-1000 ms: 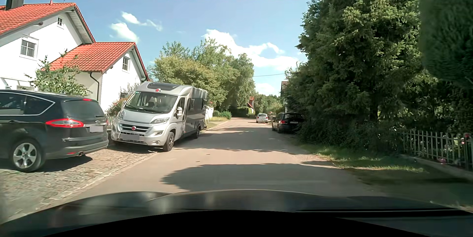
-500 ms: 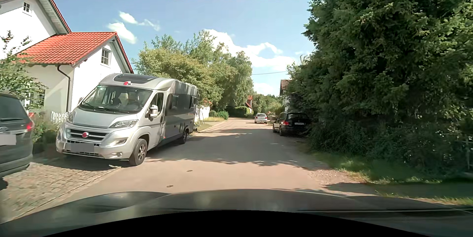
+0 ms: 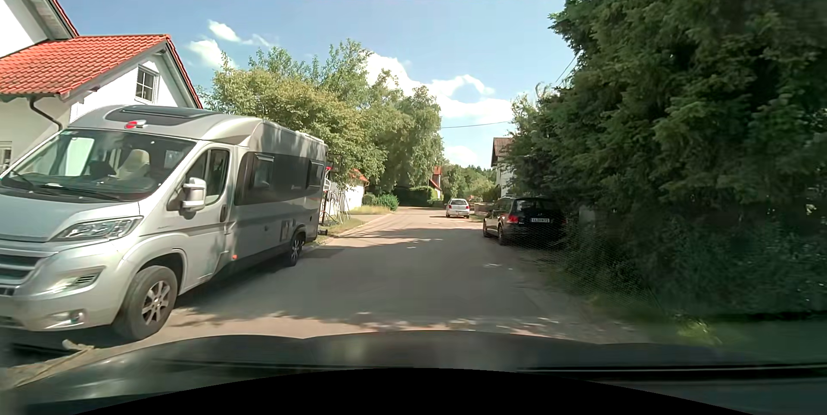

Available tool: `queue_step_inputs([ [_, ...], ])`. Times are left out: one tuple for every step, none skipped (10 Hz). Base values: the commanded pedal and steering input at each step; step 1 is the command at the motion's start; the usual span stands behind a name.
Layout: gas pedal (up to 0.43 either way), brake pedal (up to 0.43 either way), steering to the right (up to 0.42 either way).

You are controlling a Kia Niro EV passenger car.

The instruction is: Follow the waypoints while adhering to traffic rules and regulations

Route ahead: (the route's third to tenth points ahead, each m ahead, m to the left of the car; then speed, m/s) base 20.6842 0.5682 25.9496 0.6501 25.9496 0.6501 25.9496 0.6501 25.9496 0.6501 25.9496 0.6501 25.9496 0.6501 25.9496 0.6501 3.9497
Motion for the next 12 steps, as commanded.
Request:
queue_step_inputs([
  [0.0,0.006,-0.011],
  [0.0,0.006,-0.011],
  [0.0,0.006,-0.011],
  [0.0,0.006,-0.011],
  [0.0,0.006,-0.011],
  [0.0,0.006,-0.011],
  [0.0,0.006,-0.011],
  [0.0,0.006,-0.011],
  [0.0,0.006,-0.011],
  [0.0,0.006,-0.011],
  [0.0,0.006,-0.011],
  [0.02,0.006,-0.011],
])
